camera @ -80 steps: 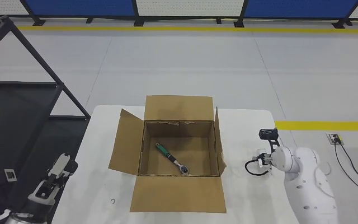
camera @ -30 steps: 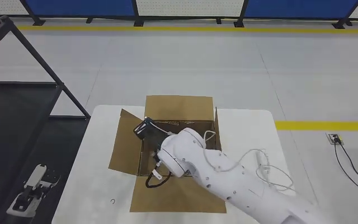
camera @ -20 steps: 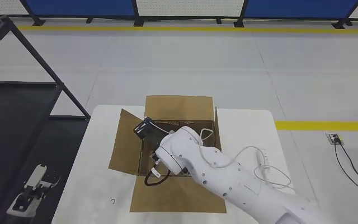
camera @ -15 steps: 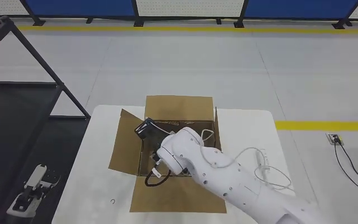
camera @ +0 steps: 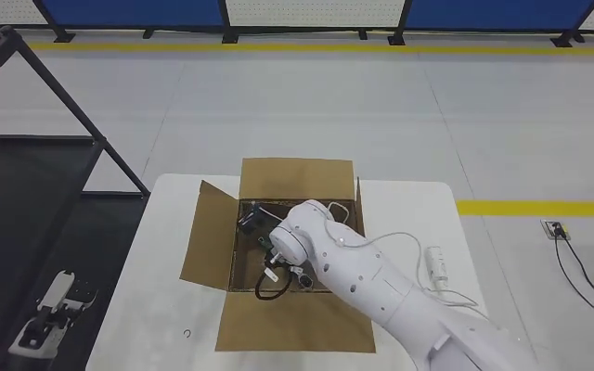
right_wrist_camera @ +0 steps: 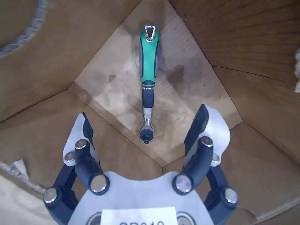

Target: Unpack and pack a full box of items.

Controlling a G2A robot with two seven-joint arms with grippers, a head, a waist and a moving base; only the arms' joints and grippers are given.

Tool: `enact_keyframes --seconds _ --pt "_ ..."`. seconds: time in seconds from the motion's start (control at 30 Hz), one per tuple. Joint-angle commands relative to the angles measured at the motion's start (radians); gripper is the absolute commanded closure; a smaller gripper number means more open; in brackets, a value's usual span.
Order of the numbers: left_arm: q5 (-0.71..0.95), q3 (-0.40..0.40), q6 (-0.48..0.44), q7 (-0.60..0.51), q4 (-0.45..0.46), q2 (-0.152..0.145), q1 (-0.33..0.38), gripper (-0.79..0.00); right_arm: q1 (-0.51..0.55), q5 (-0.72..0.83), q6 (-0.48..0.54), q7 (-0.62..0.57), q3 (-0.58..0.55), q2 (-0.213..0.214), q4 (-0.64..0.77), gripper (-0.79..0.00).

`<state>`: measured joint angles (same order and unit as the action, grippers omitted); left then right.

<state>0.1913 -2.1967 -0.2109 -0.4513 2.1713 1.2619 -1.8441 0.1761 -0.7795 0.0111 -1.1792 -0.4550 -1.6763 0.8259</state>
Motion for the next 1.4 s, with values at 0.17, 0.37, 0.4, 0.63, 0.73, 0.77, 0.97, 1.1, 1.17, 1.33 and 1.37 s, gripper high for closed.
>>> enact_keyframes --seconds 0.17,0.37,0.4,0.63,0.73,0.77,0.97,1.1,1.17,1.33,1.37 --pt "-0.003 0.002 0.005 0.003 0.001 -0.001 0.004 -0.785 -0.024 0.01 0.012 0.049 0.037 -0.07 -0.169 -0.757" --pt "-0.012 0.005 0.007 0.003 0.0 -0.002 0.01 -0.785 -0.041 0.022 0.038 0.087 0.047 -0.12 -0.285 -0.603" --pt "-0.012 0.005 0.009 0.005 -0.001 -0.002 0.011 -0.785 -0.043 0.025 0.047 0.091 0.047 -0.127 -0.303 -0.52" --pt "-0.015 0.006 0.015 0.01 -0.002 -0.003 0.014 -0.785 -0.061 0.042 0.105 0.119 0.043 -0.167 -0.419 -0.372" --pt "-0.018 0.007 0.017 0.011 -0.002 -0.004 0.016 -0.785 -0.065 0.049 0.128 0.132 0.039 -0.181 -0.464 -0.372" --pt "-0.019 0.008 0.018 0.012 -0.002 -0.004 0.017 -0.785 -0.066 0.052 0.135 0.136 0.038 -0.185 -0.476 -0.382" --pt "-0.028 0.012 0.023 0.016 -0.003 -0.005 0.021 -0.785 -0.068 0.059 0.17 0.157 0.031 -0.207 -0.538 -0.391" --pt "-0.029 0.014 0.025 0.018 -0.004 -0.005 0.024 -0.785 -0.069 0.058 0.181 0.168 0.028 -0.219 -0.566 -0.376" --pt "-0.032 0.014 0.026 0.02 -0.004 -0.006 0.024 -0.785 -0.069 0.06 0.187 0.175 0.025 -0.224 -0.577 -0.366" --pt "-0.034 0.013 0.028 0.023 -0.004 -0.006 0.025 -0.785 -0.067 0.055 0.187 0.206 0.021 -0.235 -0.599 -0.351" --pt "-0.032 0.012 0.029 0.024 -0.003 -0.006 0.025 -0.785 -0.066 0.053 0.186 0.214 0.021 -0.237 -0.603 -0.351"
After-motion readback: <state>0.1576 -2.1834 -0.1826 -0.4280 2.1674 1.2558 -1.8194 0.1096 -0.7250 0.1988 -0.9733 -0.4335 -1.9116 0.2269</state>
